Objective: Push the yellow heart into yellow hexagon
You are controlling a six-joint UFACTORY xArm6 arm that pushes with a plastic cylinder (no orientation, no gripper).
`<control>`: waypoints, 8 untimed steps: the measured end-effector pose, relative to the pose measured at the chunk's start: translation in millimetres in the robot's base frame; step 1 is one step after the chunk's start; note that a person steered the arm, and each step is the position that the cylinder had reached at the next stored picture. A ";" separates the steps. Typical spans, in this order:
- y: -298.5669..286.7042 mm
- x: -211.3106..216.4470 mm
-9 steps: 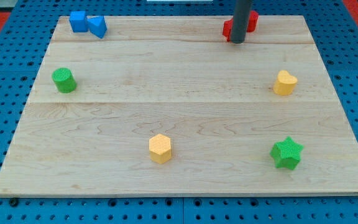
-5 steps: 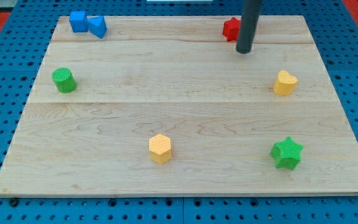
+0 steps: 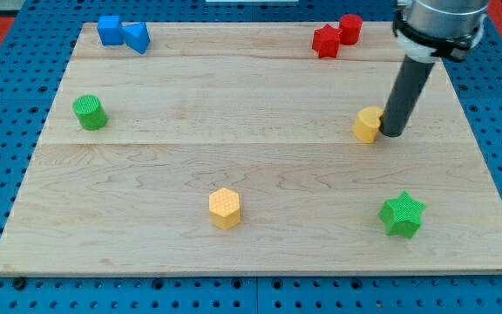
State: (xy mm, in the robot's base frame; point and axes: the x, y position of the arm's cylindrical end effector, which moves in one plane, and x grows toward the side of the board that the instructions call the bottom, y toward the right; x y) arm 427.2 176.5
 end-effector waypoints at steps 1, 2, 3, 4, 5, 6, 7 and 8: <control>-0.3 0.4; 0.5 -1.1; -0.4 -16.5; -3.5 -39.8; -59.3 -19.5; -124.4 19.8; -177.8 73.3; -180.5 102.0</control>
